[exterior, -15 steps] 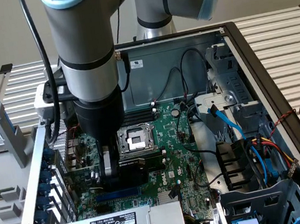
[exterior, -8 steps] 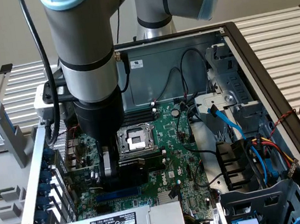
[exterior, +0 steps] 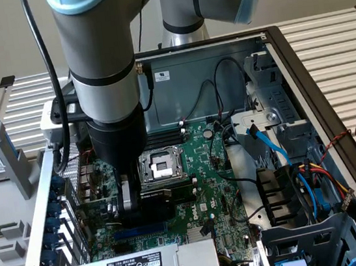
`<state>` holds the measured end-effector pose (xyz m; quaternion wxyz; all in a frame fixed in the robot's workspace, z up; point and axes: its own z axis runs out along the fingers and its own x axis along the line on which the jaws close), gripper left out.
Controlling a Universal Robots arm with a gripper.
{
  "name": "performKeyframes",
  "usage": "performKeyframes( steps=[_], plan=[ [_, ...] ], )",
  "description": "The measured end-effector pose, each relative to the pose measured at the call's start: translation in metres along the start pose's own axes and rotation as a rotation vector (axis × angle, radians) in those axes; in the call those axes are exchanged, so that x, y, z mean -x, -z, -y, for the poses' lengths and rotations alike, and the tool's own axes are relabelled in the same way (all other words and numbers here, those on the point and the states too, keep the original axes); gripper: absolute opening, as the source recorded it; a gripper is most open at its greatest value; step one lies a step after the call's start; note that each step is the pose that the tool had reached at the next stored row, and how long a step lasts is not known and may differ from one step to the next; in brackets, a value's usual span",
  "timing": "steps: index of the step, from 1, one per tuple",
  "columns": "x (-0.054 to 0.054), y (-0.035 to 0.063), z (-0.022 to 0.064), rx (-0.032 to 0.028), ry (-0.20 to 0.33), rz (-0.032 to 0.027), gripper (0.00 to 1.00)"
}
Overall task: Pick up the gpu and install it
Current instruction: 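Insert the gpu into the slot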
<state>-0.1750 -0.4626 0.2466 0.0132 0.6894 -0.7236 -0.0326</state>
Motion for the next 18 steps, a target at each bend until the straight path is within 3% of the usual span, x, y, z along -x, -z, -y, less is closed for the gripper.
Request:
performKeyframes(
  steps=[8, 11, 15, 18],
  plan=[
    [-0.0006, -0.0003, -0.0001, 0.0001, -0.002, -0.0001, 0.27],
    [-0.0006, -0.0004, 0.0000, -0.0001, -0.002, -0.0040, 0.27],
    [-0.0005, -0.0007, -0.0003, -0.0007, -0.003, -0.0146, 0.27],
    [0.0006, -0.0008, -0.0005, -0.0010, -0.003, -0.0161, 0.27]
  ],
)
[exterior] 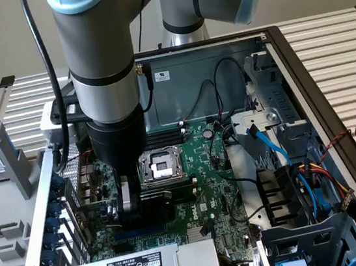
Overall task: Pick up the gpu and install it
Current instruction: 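Insert the gpu into the slot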
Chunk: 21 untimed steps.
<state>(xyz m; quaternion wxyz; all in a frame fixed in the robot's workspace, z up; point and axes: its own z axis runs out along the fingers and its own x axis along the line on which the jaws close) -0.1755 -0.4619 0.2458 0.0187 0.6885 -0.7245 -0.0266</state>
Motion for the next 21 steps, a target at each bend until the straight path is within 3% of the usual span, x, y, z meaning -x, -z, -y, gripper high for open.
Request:
performKeyframes(
  steps=[21],
  plan=[
    [0.0013, -0.0020, -0.0021, -0.0012, -0.005, -0.0038, 0.27]
  ],
)
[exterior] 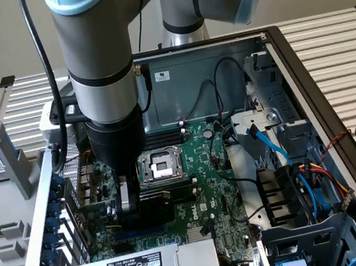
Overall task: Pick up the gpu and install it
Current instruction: 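Insert the gpu into the slot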
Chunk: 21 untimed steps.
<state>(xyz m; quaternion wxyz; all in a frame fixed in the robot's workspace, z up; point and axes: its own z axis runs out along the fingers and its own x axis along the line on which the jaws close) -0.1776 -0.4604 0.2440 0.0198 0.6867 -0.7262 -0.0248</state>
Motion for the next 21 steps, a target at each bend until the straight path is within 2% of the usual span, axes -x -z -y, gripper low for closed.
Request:
performKeyframes(
  steps=[9, 15, 21],
  plan=[
    [-0.0001, -0.0003, 0.0000, -0.0004, -0.003, -0.0042, 0.27],
    [-0.0002, -0.0003, 0.0003, -0.0010, -0.005, -0.0124, 0.27],
    [-0.0001, -0.0001, 0.0022, -0.0043, -0.007, -0.0132, 0.27]
  ],
)
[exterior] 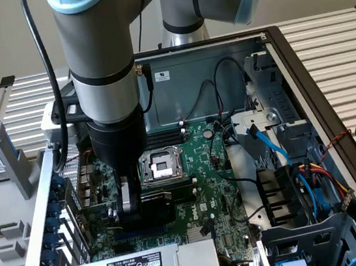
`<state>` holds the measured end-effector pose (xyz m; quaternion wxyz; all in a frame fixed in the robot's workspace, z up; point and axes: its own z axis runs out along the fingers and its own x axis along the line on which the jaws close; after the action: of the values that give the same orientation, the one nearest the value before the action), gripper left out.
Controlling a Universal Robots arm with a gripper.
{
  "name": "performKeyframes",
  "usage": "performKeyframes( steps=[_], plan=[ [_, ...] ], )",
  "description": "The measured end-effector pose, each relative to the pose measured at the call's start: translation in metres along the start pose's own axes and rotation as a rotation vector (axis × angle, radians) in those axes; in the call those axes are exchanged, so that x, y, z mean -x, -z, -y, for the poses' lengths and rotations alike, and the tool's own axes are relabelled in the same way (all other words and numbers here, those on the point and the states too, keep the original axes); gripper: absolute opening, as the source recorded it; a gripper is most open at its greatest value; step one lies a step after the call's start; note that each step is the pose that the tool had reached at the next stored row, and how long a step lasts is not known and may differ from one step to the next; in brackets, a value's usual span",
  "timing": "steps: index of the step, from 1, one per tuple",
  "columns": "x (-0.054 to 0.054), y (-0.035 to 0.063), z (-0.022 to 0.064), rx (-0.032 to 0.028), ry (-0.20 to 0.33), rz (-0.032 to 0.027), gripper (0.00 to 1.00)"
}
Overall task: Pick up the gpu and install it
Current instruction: 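Insert the gpu into the slot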
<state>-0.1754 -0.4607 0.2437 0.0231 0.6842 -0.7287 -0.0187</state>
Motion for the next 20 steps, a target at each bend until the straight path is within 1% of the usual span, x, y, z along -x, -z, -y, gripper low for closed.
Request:
performKeyframes(
  steps=[7, 14, 20],
  plan=[
    [0.0001, -0.0005, -0.0004, -0.0029, 0.000, 0.0002, 0.27],
    [0.0001, -0.0006, -0.0016, -0.0044, 0.000, 0.0005, 0.27],
    [0.0001, -0.0006, -0.0017, -0.0044, 0.000, 0.0004, 0.27]
  ],
)
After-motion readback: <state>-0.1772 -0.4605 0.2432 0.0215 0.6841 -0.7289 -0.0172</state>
